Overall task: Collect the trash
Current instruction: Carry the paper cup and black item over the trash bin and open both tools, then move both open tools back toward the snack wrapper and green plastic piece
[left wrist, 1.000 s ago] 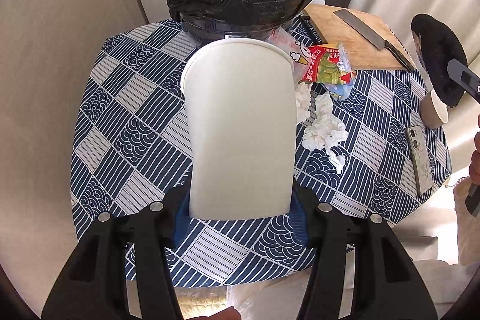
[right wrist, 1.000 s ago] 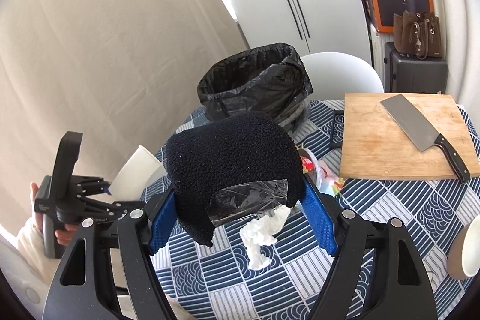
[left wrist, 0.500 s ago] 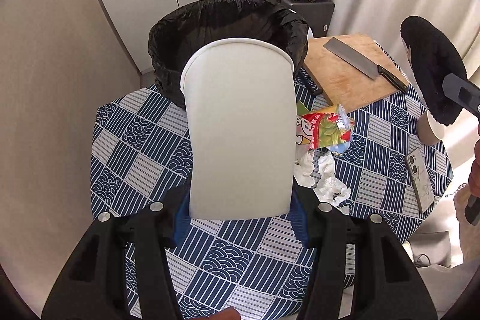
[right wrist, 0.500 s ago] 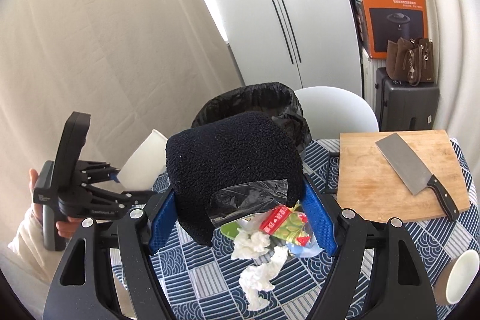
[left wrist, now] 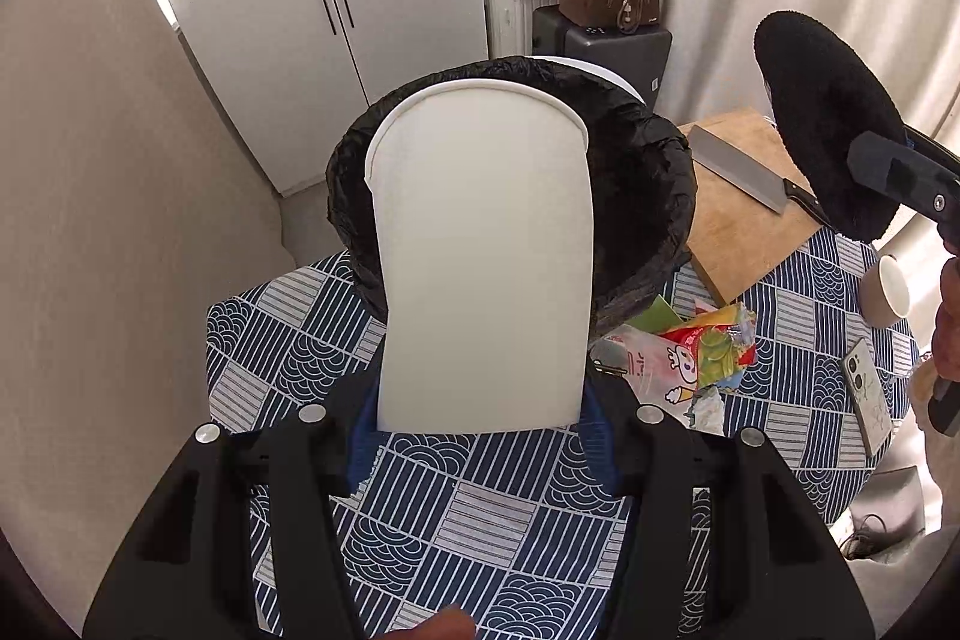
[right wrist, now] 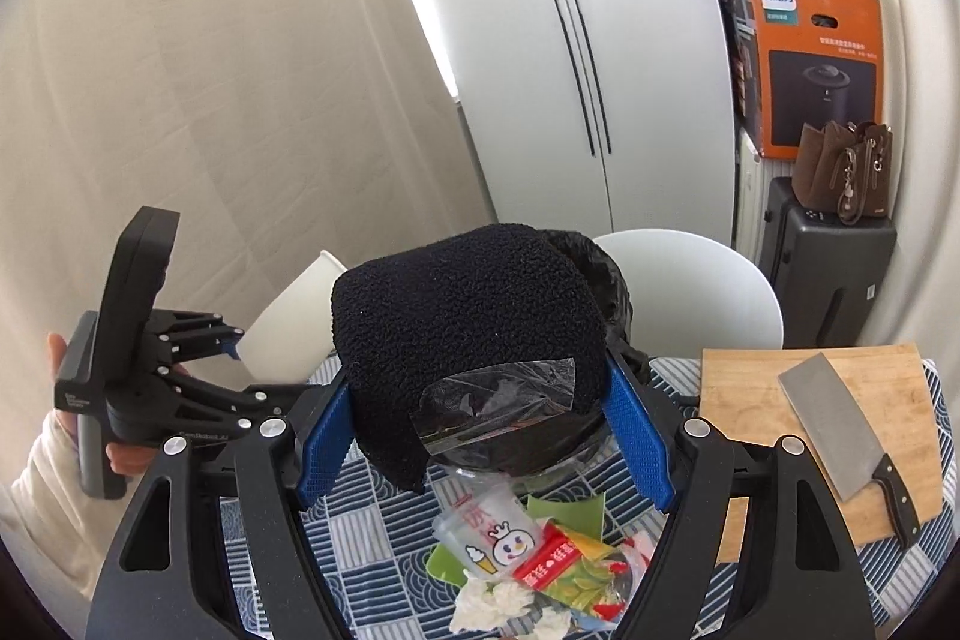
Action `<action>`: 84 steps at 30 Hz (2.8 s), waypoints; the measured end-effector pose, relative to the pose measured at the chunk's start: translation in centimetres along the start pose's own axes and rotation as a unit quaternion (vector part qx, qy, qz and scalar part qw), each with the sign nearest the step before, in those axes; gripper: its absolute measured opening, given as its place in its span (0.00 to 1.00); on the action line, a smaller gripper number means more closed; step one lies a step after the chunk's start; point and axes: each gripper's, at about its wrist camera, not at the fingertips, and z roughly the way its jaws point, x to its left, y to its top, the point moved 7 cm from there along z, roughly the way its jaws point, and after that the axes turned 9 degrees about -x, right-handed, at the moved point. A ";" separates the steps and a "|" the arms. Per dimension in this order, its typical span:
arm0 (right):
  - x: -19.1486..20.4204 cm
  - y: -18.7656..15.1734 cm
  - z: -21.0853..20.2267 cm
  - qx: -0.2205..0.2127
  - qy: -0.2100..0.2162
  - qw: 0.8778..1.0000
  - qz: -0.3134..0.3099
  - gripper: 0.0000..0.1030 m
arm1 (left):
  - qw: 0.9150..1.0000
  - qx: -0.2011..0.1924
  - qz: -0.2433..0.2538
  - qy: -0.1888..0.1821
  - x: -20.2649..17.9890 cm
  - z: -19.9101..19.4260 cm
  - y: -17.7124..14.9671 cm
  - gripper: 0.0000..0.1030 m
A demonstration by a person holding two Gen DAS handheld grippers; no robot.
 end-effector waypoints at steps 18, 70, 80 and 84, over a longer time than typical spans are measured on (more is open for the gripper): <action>-3.5 1.8 2.8 -0.014 -0.036 0.999 0.026 0.91 | 0.999 0.003 -0.047 0.006 2.7 2.2 -0.7 0.94; -3.3 -11.7 -7.7 0.081 -0.031 0.996 -0.036 0.92 | 0.989 0.053 -0.123 0.055 -5.8 -5.0 -15.7 0.94; -2.9 -14.1 -5.5 0.118 -0.017 0.992 -0.040 0.92 | 0.987 0.065 -0.143 0.030 -5.4 -2.0 -17.9 0.94; -3.3 -14.1 -5.0 0.130 -0.024 0.990 -0.055 0.92 | 0.986 0.065 -0.156 0.017 -5.1 -0.1 -17.8 0.94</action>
